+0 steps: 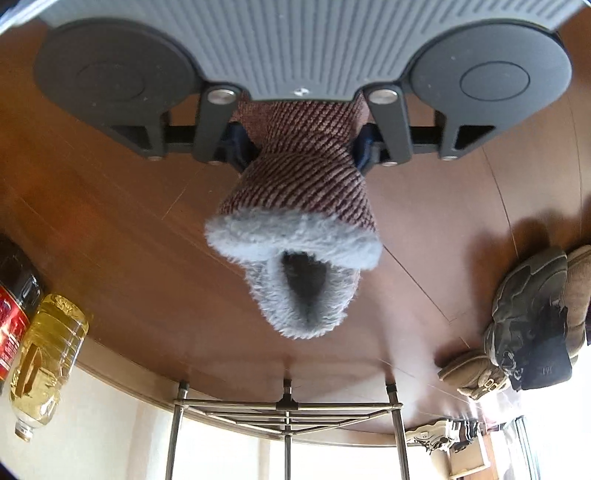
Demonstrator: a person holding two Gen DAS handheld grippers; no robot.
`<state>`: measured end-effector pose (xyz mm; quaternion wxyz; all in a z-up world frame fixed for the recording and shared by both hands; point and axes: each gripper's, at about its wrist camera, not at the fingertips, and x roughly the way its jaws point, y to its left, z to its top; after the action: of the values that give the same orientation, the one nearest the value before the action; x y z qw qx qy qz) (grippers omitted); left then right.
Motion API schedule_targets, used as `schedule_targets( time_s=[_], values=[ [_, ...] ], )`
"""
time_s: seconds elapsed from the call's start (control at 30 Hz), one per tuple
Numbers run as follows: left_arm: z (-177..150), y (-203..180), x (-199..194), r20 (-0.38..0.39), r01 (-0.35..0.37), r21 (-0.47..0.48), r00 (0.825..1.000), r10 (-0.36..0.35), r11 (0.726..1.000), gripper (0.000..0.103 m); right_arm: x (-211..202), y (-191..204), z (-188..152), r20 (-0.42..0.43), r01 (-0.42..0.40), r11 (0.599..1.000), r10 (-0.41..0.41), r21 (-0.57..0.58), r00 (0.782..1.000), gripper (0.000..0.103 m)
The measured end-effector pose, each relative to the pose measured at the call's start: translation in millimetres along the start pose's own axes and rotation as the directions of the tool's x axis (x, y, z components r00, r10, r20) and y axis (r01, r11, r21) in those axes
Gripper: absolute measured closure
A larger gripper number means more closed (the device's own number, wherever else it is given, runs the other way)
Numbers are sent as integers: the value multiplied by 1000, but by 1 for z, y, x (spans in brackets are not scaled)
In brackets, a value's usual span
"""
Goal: Organize scattered shoes
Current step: 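Carry the pink knit boot with the right tool toward the oil bottles, then lower the pink boot onto the floor and open the right tool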
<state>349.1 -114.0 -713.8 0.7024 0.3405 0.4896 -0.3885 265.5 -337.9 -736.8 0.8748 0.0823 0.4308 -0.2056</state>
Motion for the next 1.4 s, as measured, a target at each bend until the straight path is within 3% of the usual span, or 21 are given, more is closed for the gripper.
schedule_targets(
  time_s=[0.53,1.03,1.13,1.3,1.4],
  values=[
    [4,-2,13,-32,11,15,999,-10,1000,1,-25,-102,-22,-1,116,986,-117,-117,993,58],
    [10,-9,19,-46,17,36,999,-16,999,1,-20,-137,-28,33,7,996,-4,-84,999,57],
    [9,-9,18,-44,19,36,999,-17,999,1,-19,-136,-26,30,3,997,-1,-71,1000,43],
    [8,-10,16,-42,15,40,999,-14,999,1,-20,-124,-23,14,50,997,-50,-57,999,37],
    [7,-8,16,-41,22,27,999,-21,999,1,-43,-111,-30,26,103,995,-103,5,994,26]
  ],
)
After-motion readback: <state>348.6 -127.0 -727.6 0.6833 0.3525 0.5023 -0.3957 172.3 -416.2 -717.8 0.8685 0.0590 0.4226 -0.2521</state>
